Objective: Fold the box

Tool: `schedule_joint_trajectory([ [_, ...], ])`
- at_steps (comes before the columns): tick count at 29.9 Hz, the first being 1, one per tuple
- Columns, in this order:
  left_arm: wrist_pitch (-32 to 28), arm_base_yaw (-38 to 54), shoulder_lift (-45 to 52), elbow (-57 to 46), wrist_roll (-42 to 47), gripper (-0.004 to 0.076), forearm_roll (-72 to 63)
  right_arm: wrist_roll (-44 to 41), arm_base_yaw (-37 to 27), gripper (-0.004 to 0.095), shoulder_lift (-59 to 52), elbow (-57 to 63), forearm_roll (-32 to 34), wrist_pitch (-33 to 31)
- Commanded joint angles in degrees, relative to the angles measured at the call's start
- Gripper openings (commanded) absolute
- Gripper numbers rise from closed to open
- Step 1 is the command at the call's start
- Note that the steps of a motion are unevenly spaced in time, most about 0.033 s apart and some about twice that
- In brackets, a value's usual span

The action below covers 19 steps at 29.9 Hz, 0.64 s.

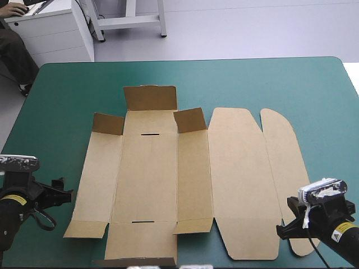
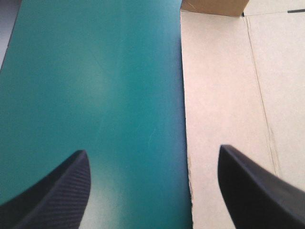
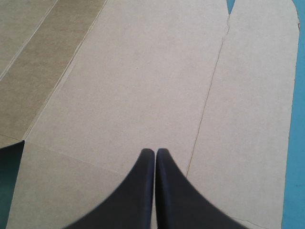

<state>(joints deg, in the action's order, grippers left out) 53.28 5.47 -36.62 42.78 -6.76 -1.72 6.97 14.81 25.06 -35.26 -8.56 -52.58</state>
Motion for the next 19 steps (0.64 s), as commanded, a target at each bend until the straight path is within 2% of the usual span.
schedule_joint_trajectory([
  [1, -5.41, -0.28, -1.83, 1.94, 0.24, 0.053, -2.29, 0.6, -0.22, -0.0005, -1.98, 0.32, -0.79, 2.83],
  [9, -9.66, -0.17, -7.9, 1.94, 0.11, 0.0527, -3.48, 0.6, -0.22, -0.0005, -6.43, 2.34, -0.79, 1.51],
  [13, -11.48, 1.73, -14.05, 1.94, -0.37, 0.0527, -3.06, 0.6, -0.22, -0.0005, -7.04, 3.05, -0.79, 1.27],
  [16, -10.66, 6.06, -19.04, 1.94, -4.04, 0.0527, -6.87, 0.6, -0.22, -0.0005, -7.14, 3.3, -0.79, 0.79],
  [19, -8.66, 11.6, -23.14, 1.94, -12.82, 0.0527, -21.1, 0.6, -0.22, -0.0005, -7.14, 3.3, -0.79, 0.46],
])
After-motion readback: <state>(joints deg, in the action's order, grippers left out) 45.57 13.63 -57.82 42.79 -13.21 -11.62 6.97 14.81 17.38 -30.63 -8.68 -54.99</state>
